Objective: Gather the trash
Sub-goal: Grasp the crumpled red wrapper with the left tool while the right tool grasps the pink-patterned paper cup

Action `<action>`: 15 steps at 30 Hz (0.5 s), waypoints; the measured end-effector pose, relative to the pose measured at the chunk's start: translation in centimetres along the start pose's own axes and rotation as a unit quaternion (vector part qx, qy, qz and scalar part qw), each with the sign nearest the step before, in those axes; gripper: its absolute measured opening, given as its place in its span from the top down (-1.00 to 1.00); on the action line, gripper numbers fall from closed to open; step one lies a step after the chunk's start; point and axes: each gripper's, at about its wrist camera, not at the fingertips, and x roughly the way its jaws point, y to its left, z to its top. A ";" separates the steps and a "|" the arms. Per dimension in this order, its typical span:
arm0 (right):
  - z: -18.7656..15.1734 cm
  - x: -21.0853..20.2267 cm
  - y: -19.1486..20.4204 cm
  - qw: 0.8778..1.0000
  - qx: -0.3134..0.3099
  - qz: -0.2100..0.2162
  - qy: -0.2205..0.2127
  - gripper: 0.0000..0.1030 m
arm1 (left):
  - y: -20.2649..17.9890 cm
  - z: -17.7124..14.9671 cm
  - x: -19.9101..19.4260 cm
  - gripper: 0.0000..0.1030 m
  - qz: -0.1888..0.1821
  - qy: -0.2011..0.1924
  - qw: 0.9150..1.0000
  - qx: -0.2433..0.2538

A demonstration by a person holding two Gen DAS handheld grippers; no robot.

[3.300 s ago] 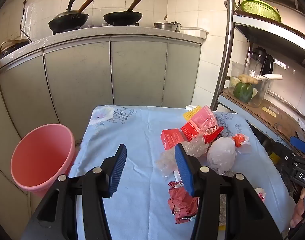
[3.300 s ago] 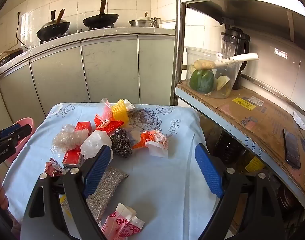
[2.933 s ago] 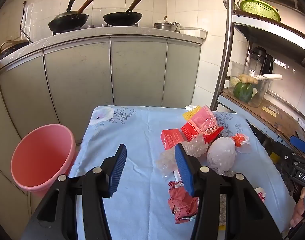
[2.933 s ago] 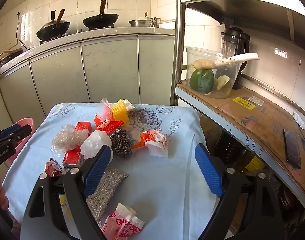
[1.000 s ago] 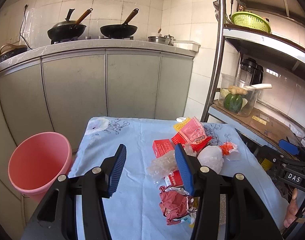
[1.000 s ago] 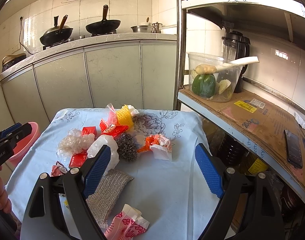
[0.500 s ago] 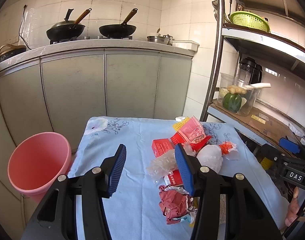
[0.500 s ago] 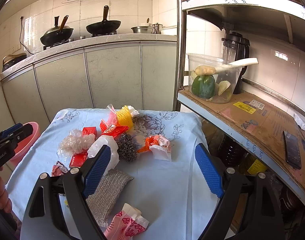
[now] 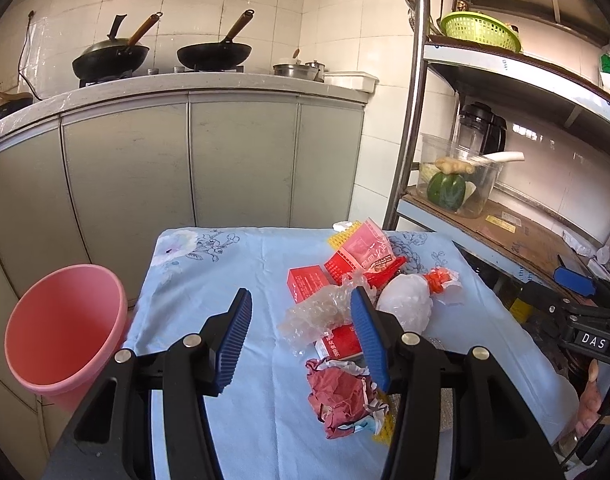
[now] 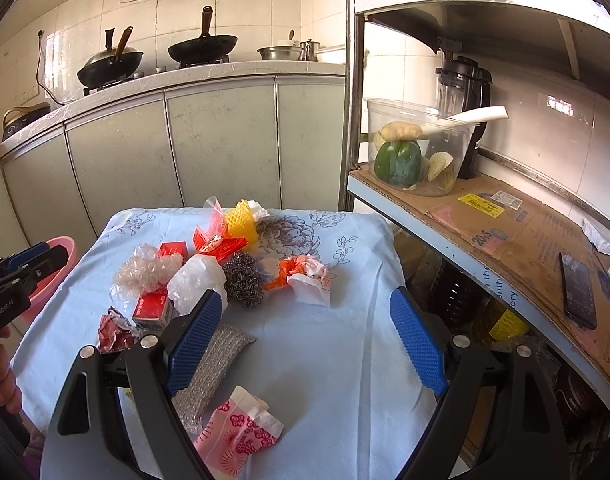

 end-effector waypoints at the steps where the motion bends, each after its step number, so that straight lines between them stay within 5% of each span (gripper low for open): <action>1: -0.2 -0.1 -0.1 1.000 -0.001 0.000 0.001 -0.68 | 0.1 0.0 0.0 -0.01 -0.004 0.002 1.000 0.002; 15: -2.1 -1.1 -0.3 0.997 -0.007 0.058 0.044 -0.68 | 0.5 -3.6 1.8 -0.07 -0.120 0.112 0.986 0.040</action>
